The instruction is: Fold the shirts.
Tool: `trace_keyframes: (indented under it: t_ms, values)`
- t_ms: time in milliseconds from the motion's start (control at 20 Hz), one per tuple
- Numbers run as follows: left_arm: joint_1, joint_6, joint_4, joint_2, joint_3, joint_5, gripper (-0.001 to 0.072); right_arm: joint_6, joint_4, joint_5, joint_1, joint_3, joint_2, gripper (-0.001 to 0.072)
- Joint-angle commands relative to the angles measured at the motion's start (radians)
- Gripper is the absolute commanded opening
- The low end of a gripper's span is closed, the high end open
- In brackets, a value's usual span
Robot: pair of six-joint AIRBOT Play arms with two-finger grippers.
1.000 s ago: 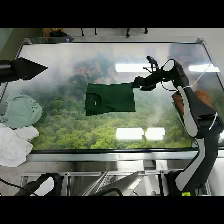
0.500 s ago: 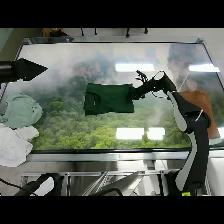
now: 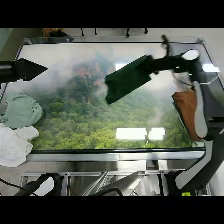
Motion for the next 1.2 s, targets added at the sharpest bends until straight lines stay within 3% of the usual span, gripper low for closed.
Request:
trace_keyframes:
  t_ms: [0,300,450,700,800,900,1050,1150]
  values:
    - [0.001,0.0,0.0,0.001,0.0,-0.005,0.0017,0.188,0.01,-0.055,-0.165,0.016,0.11,0.0022]
    - [0.001,0.0,0.0,0.001,-0.001,-0.058,0.0017,0.43,-0.16,-0.018,-0.436,0.016,0.198,0.0021]
    - [0.001,0.0,0.0,0.001,-0.001,-0.06,0.0016,0.454,-0.176,0.122,-0.56,0.016,0.201,0.0021]
    - [0.001,0.0,0.001,0.001,0.0,-0.07,0.0017,0.407,-0.179,0.233,-0.68,0.016,0.2,0.0021]
    - [0.001,0.0,0.0,0.0,-0.001,-0.067,0.0017,0.339,-0.172,0.23,-0.689,0.016,0.2,0.0021]
    - [0.001,0.0,0.001,0.0,0.0,-0.068,0.0016,0.273,-0.124,0.146,-0.686,0.016,0.187,0.0021]
    - [0.001,0.0,0.0,0.0,0.0,-0.067,0.0016,0.113,0.164,-0.048,-0.687,0.016,0.151,0.0022]
    - [0.001,0.0,0.0,0.0,-0.001,-0.067,0.0016,0.035,0.24,-0.122,-0.687,0.017,0.14,0.0022]
